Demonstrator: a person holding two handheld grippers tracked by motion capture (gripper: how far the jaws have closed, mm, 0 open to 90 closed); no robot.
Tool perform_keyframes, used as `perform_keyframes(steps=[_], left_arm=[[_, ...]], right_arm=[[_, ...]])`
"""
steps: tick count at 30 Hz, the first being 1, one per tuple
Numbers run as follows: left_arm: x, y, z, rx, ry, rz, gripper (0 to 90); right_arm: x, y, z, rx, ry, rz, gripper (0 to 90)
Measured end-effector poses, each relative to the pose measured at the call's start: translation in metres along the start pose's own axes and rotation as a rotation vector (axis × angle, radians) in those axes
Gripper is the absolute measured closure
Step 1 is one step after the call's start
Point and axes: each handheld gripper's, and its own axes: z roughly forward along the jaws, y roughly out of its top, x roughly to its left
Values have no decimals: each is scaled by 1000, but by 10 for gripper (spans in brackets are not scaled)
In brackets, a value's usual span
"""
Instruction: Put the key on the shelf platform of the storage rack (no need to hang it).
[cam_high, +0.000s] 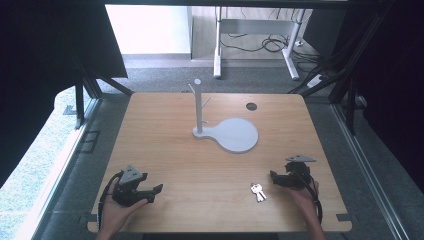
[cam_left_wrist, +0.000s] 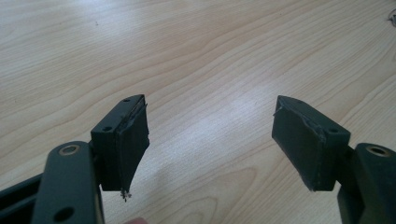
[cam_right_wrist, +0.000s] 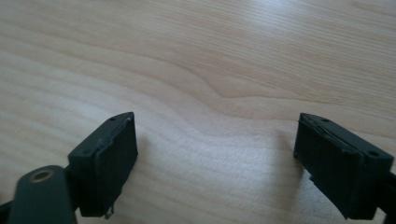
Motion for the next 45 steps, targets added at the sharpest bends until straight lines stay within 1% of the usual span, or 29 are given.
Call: perform_keyframes(steps=[1, 3, 5, 8, 9, 10, 11, 15, 17, 19, 22, 26, 29, 30, 31, 34, 37, 41, 45], left_arm=[[-1, 0, 0, -2, 0, 1, 274], [-3, 1, 0, -1, -6, 8, 275], [-4, 1, 3, 10, -8, 18, 274], [-7, 1, 5, 21, -15, 31, 274], [-8, 1, 5, 22, -19, 30, 277], [-8, 2, 5, 25, -21, 33, 277], [-8, 2, 5, 26, -23, 31, 279], [-9, 2, 7, 33, -23, 29, 283], [-9, 1, 7, 35, -27, 27, 283], [-8, 2, 7, 35, -28, 25, 284], [-8, 1, 6, 35, -24, 18, 284], [-7, 0, 5, 33, -20, 7, 283], [-7, -1, 7, 42, -18, 5, 284], [-8, -1, 8, 44, -21, 7, 284], [-8, -1, 8, 48, -23, 11, 284], [-9, -1, 9, 47, -23, 13, 285], [-7, -1, 7, 45, -24, 12, 285], [-6, 0, 3, 30, -22, 3, 285], [-6, 0, 2, 28, -23, 1, 285]], right_arm=[[1, -1, -1, -3, 1, -16, 140], [4, -3, -3, -19, -17, -48, 145], [6, -4, -5, -26, -14, -73, 160], [4, -5, -7, -25, 15, -52, 193], [2, -6, -9, -24, 42, -43, 220], [2, -6, -9, -24, 42, -43, 220], [2, -6, -10, -24, 60, -41, 220], [3, -3, -14, -23, 60, -47, 241], [1, -3, -15, -23, 66, -36, 255], [0, -2, -15, -21, 69, -36, 262], [-2, 0, -15, -15, 90, -36, 268], [-4, 4, -20, -20, 104, -48, 279], [-6, 7, -22, -14, 112, -44, 290], [-6, 8, -21, 0, 104, -52, 317], [-6, 8, -21, 0, 104, -52, 317], [-1, 11, -18, 59, 85, -109, 332], [0, 13, -19, 72, 84, -115, 337], [2, 22, -23, 125, 105, -146, 345], [0, 33, -33, 181, 134, -155, 353]])
